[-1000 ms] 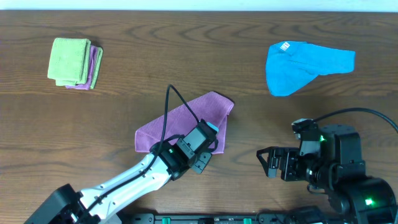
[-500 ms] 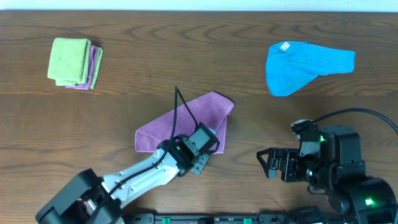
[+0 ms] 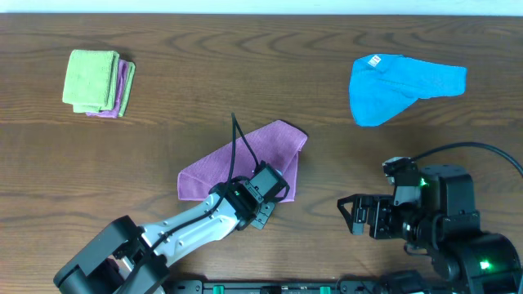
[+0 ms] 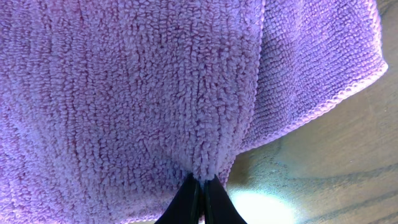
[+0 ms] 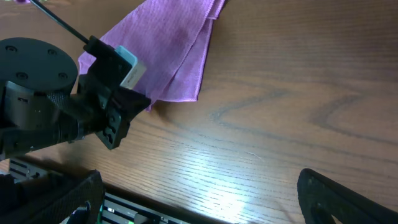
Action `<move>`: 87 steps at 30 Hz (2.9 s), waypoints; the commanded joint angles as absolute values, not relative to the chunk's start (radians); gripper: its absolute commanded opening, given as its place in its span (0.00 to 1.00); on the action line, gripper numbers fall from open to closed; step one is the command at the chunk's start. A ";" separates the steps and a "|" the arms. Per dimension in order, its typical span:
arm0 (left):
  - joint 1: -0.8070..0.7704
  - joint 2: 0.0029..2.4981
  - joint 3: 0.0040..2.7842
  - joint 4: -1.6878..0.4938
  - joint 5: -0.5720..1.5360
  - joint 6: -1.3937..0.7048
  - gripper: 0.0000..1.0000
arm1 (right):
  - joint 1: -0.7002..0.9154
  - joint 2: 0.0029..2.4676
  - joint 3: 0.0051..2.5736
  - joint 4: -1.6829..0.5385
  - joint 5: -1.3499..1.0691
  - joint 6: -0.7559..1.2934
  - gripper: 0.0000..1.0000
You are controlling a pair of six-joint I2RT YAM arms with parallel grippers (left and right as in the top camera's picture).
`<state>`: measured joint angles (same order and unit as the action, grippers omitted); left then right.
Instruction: Fold the cloth
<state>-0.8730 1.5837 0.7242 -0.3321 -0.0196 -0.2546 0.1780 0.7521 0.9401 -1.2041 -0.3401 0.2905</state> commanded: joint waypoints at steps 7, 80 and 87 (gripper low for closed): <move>-0.869 1.409 0.795 -0.415 -0.184 -0.270 0.06 | 0.171 0.750 0.955 -1.205 -0.336 0.253 0.99; -0.226 1.393 0.609 -0.419 0.173 -0.432 0.68 | 0.546 1.831 1.006 0.022 -0.524 0.388 0.66; -0.226 1.393 0.609 -0.421 0.173 -0.431 0.71 | 0.579 1.835 1.042 -0.042 -0.327 0.293 0.62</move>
<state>-0.2253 1.3930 0.6155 -0.4156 0.1833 -0.4229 0.5529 1.8351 0.9989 -0.0246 -0.4347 0.3546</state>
